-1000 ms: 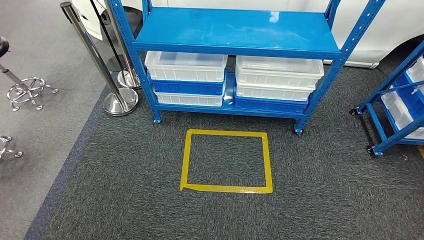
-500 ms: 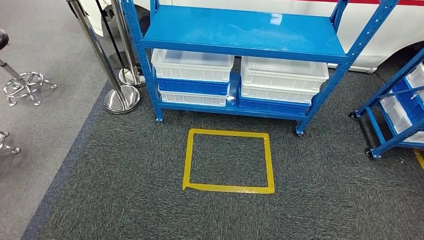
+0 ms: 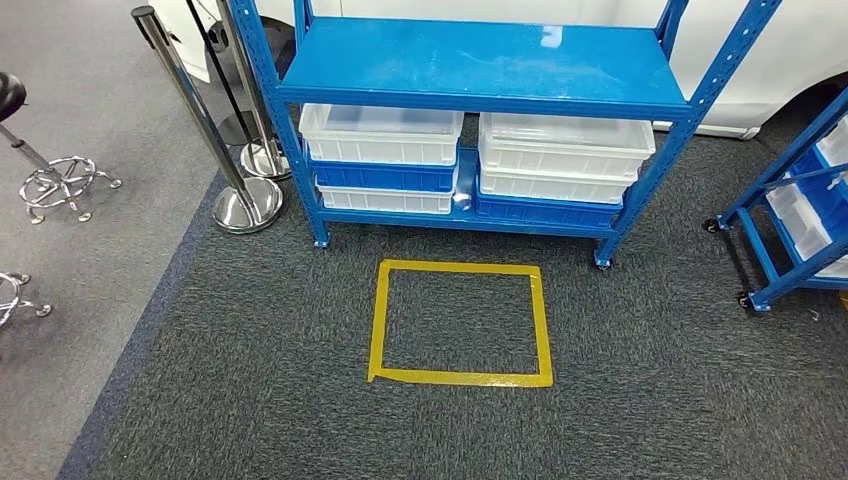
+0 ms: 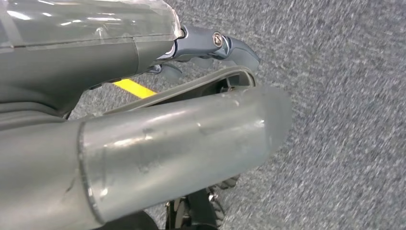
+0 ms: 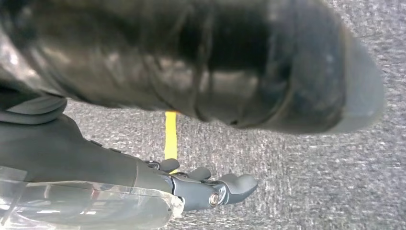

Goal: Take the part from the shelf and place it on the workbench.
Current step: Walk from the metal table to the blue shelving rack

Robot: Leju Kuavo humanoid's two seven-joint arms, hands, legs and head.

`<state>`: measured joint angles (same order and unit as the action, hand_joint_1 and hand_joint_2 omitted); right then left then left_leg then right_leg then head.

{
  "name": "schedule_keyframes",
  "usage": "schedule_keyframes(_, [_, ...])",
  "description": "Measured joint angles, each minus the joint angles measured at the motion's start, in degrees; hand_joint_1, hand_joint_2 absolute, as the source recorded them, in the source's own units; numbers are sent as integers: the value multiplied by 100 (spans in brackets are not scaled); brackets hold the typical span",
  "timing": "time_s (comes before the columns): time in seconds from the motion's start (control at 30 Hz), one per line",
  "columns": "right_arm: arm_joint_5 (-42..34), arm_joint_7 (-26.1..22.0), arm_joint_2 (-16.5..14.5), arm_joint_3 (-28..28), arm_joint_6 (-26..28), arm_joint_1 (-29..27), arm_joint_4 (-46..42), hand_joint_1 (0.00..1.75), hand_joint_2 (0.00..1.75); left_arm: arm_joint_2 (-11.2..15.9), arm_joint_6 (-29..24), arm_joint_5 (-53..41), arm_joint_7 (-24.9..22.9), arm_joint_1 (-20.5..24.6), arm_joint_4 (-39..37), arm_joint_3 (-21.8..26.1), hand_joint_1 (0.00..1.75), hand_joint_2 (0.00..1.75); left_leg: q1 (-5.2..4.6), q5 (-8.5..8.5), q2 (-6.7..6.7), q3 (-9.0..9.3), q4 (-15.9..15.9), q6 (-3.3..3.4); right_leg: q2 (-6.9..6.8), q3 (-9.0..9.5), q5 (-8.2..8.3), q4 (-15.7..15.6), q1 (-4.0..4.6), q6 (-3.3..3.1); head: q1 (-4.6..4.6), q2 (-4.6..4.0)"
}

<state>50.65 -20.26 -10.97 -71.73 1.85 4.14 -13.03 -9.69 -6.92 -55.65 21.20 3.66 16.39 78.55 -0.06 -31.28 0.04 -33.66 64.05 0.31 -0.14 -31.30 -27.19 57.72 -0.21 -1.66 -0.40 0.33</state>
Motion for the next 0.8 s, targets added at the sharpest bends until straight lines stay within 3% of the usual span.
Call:
schedule_keyframes(0.07, [-1, 0, 0, -1, 0, 3, 0, 0, 0, 1, 0, -1, -7, -6, -2, 0, 0, 0, 32, -291, 0, -304, 664, -54, -3, -4, 0, 1, 2, -8, 0, 0])
schedule_keyframes(0.1, [-1, 0, 0, -1, 0, 3, 0, 0, 0, 1, -1, -2, -10, -10, -3, 0, 0, 0, 48, -315, 0, -380, 832, -74, -2, -5, -2, 6, 1, -9, -1, 0])
schedule_keyframes(0.13, [-1, 0, 0, -1, 1, 3, 0, 0, 0, 3, -2, -2, -15, -14, -3, 1, 0, 0, 63, -234, 0, -361, 799, -89, -1, -4, -6, 14, -4, -5, -1, 0])
schedule_keyframes(0.23, [1, -1, 0, -1, 1, 2, 0, 0, 0, 14, -13, -7, -28, -7, -4, 1, 0, 0, 88, 233, 1, 88, -128, -105, 4, -13, -47, 82, -20, 58, -2, 0])
schedule_keyframes(0.3, [0, -5, 0, -2, 1, 5, 0, 0, 0, 16, -20, -11, -42, 4, -4, -1, 0, 0, 76, 319, -10, 264, -515, -51, 7, -41, -71, 130, -9, 125, 1, 0])
schedule_keyframes(0.33, [0, -8, 0, -2, 1, 7, 0, 0, 0, 16, -24, -11, -48, 4, -4, -1, 0, 0, 58, 306, -17, 268, -540, -14, 9, -53, -70, 137, -3, 156, 2, 0])
schedule_keyframes(0.4, [0, -15, 0, -2, -1, 10, 0, 0, 87, 15, -31, -10, -56, -6, -4, -1, 0, 0, 54, 334, -18, 262, -561, 77, 13, -64, -82, 155, -22, 212, 2, 0])
schedule_keyframes(0.47, [1, -22, 0, -2, -2, 9, 0, 0, 175, 16, -42, -10, -64, -9, -5, 1, 0, 0, 58, 367, -10, 263, -596, 158, 15, -183, -277, 424, -42, 258, 3, 0])
schedule_keyframes(0.53, [1, -27, 0, -4, -5, 7, 0, 0, 175, 20, -55, -7, -79, -6, -5, 1, 0, 0, 43, 376, -4, 256, -602, 202, 15, -497, -636, 1080, -49, 277, 4, 0])
schedule_keyframes(0.6, [2, -29, 0, -5, -14, 5, 1, 0, 175, 22, -76, 1, -111, -6, -6, 1, 0, 0, 11, 370, -2, 255, -599, 223, 14, -776, -803, 1632, -51, 273, 4, 0])
schedule_keyframes(0.63, [4, -31, 0, -6, -24, 4, 1, 0, 175, 22, -91, 7, -136, -6, -6, 1, 0, 0, -6, 366, -3, 262, -598, 230, 14, -793, -729, 1647, -48, 258, 3, 0])
schedule_keyframes(0.67, [5, -31, 0, -7, -36, 4, 1, 0, 175, 21, -108, 12, -162, -6, -6, 1, 0, 0, -18, 360, -6, 274, -598, 235, 15, -707, -561, 1453, -38, 230, 4, 0])
schedule_keyframes(0.73, [10, -34, 3, -7, -62, 7, 0, 0, 175, 11, -137, 14, -213, -5, -8, 1, 0, 0, -37, 345, -13, 300, -596, 228, 14, -364, -177, 733, 13, 143, 3, 0])
schedule_keyframes(0.8, [16, -49, 8, -7, -80, 15, 0, 0, 175, -2, -153, 14, -239, 2, -13, 1, 0, 0, -45, 329, -13, 297, -588, 196, 13, -144, -26, 236, 68, 79, 2, 0])
